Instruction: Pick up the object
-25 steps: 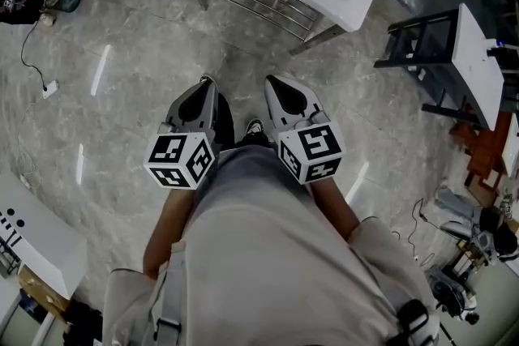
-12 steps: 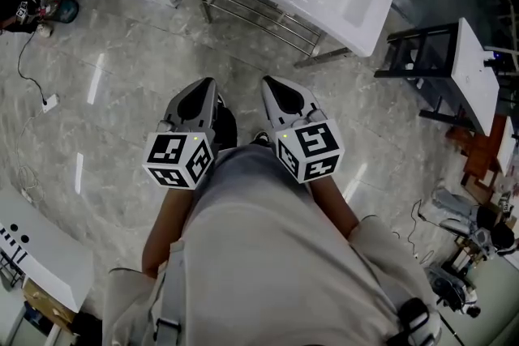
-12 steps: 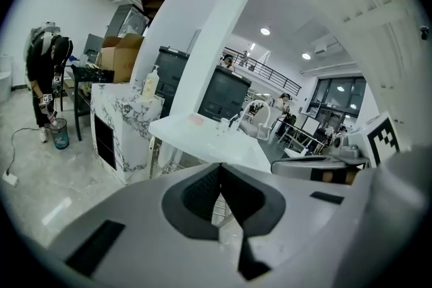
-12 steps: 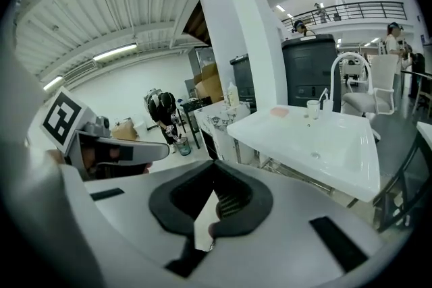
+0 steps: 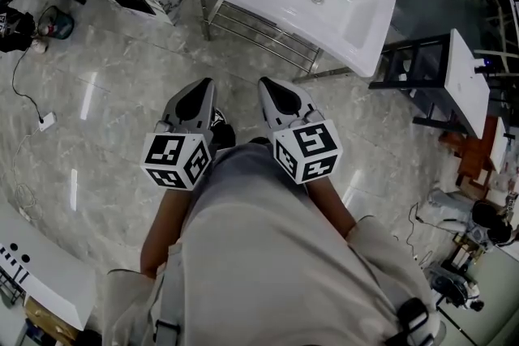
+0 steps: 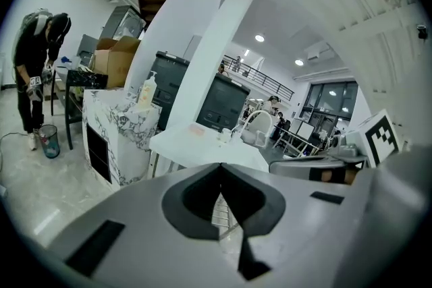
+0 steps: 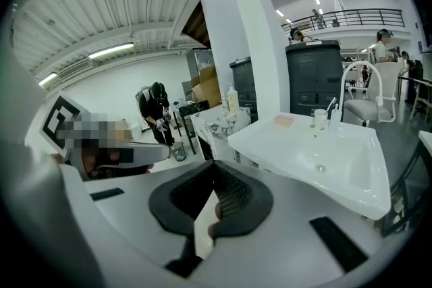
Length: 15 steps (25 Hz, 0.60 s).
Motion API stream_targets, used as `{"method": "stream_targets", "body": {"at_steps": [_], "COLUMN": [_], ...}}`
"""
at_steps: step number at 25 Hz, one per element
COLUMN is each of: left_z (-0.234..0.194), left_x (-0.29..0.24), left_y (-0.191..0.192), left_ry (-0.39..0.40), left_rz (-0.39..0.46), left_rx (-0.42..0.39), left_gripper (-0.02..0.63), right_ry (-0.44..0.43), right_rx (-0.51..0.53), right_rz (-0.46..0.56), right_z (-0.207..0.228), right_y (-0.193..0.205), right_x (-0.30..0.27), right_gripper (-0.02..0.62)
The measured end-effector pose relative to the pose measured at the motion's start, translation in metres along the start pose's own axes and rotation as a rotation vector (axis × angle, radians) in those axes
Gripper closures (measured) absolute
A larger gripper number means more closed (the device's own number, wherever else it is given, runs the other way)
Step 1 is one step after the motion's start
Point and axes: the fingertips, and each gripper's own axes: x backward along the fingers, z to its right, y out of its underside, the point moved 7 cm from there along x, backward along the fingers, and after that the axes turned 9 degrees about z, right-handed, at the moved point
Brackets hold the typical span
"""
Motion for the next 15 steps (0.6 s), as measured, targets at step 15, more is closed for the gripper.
{"method": "stream_targets", "body": {"at_steps": [15], "left_z": [-0.048], "left_x": [-0.028], "left_y": [-0.026], "left_ry": [0.063], "left_rz": [-0.014], "left_rx": [-0.012], "left_gripper": [0.601], "right_ry": [0.082], "right_rx": [-0.013], "right_rz": [0.018], "right_z": [0.0], "right_y": [-0.023], "right_x": [-0.049], "right_gripper": [0.584]}}
